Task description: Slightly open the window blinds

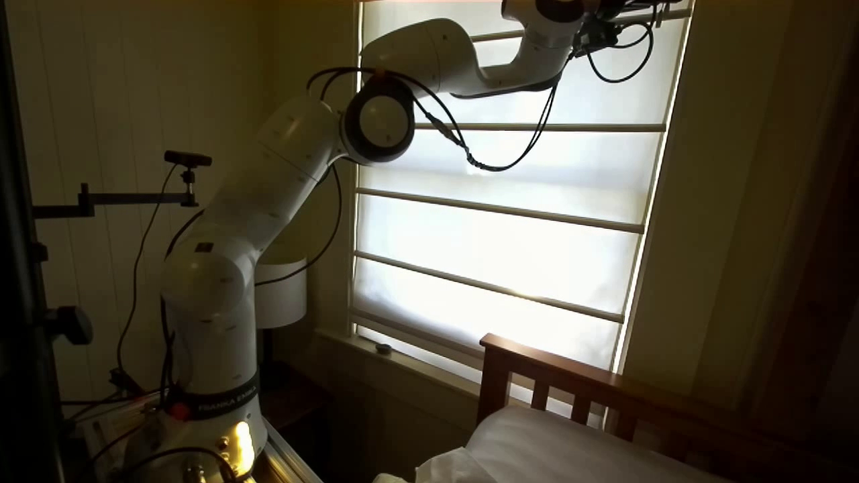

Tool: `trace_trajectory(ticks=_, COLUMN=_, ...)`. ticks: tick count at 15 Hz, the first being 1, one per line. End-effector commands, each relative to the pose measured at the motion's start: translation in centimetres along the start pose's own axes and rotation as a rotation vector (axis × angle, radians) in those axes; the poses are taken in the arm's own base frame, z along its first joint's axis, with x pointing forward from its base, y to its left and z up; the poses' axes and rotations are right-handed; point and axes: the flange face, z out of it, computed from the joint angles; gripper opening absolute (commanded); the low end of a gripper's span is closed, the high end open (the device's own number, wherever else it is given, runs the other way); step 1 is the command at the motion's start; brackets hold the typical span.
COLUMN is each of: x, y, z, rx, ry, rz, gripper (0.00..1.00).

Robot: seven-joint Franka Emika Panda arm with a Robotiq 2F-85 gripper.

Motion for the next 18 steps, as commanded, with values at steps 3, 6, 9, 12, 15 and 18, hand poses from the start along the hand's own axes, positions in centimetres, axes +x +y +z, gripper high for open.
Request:
trace_trajectory(ticks=3, x=-0.2, y=-1.2, z=-0.4, rx=0.037, ry=-0.073, rz=0.013, gripper=0.00)
trace_trajectory(ticks=6, x=-1.1, y=-1.9, z=-0.2, rx=0.063, ry=-0.116, rz=0.056, gripper=0.00)
trace_trajectory(ticks=9, x=-2.4, y=-2.8, z=0.1, rx=0.083, ry=-0.147, rz=0.076, gripper=0.00)
trace_trajectory(ticks=12, x=-3.7, y=-3.1, z=0.3, rx=0.085, ry=-0.178, rz=0.060, gripper=0.00)
trace_trajectory(ticks=15, x=-5.3, y=-3.0, z=0.7, rx=0.076, ry=-0.208, rz=0.037, gripper=0.00)
trace_trajectory(ticks=18, x=-7.1, y=-3.0, z=0.7, rx=0.072, ry=-0.245, rz=0.014, gripper=0.00)
